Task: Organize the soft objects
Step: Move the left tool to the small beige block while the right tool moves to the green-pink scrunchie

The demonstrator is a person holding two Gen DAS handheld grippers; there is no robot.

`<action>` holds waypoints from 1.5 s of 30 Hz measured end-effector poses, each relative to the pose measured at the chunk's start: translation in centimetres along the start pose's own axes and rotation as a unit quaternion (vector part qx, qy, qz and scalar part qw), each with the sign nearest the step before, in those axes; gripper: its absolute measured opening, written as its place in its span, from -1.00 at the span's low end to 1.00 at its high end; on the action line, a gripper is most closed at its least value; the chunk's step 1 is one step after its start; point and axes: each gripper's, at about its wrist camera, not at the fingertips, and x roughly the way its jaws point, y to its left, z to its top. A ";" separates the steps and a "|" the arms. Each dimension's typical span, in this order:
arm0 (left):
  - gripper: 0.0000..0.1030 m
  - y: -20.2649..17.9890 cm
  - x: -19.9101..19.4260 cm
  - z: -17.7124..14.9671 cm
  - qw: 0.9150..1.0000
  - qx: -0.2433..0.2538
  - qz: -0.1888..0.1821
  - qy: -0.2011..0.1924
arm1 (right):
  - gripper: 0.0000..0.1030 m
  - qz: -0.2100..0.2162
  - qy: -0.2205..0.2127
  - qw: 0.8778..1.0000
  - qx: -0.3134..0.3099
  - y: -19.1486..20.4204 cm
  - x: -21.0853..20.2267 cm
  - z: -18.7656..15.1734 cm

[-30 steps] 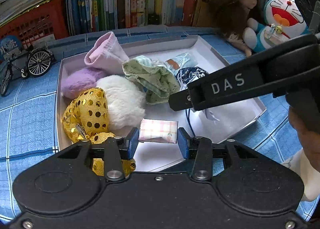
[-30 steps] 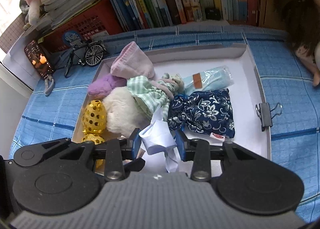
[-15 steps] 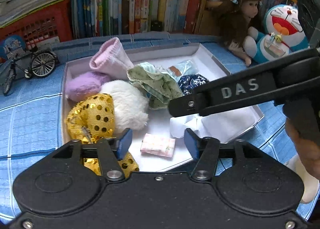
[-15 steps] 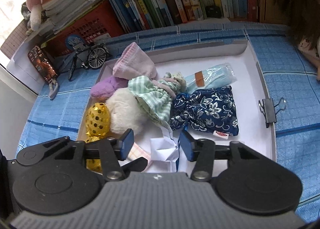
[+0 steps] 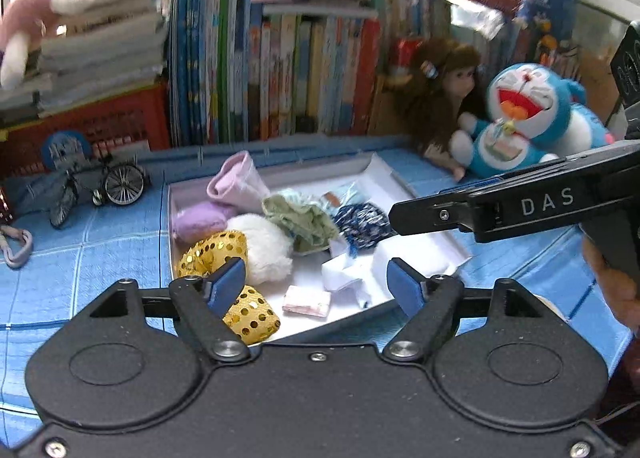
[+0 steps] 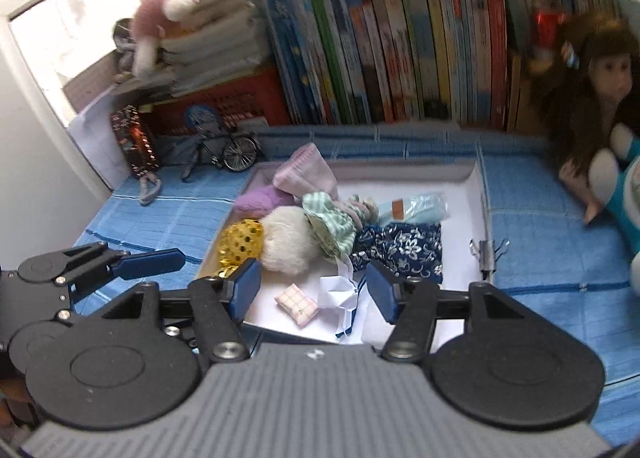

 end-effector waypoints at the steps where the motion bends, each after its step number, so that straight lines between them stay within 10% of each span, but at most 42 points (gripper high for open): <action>1: 0.49 -0.3 -0.8 -0.2 1.000 0.003 -0.001 -0.008 | 0.44 0.001 -0.005 1.000 -0.004 0.2 -0.7 -0.1; 9: 0.50 -2.9 -6.5 -2.3 0.998 0.020 -0.024 -0.056 | 0.51 0.010 -0.015 0.999 -0.035 1.8 -4.5 -1.4; 15: -0.10 -5.4 -9.4 -5.4 0.996 0.052 -0.050 -0.060 | 0.54 0.002 0.010 0.998 -0.061 2.1 -5.2 -2.7; 22: -0.16 -8.5 -11.2 -10.6 0.992 0.085 -0.066 -0.068 | 0.53 0.004 0.054 0.993 -0.104 2.3 -4.5 -4.1; 28: -0.54 -9.8 -9.6 -14.9 0.996 0.038 -0.063 -0.052 | 0.53 0.011 0.117 0.983 -0.141 3.1 -2.6 -5.6; 45: -0.57 -14.8 -1.9 -19.7 0.996 0.038 0.021 -0.078 | 0.53 -0.021 0.168 0.959 -0.226 4.9 1.3 -5.4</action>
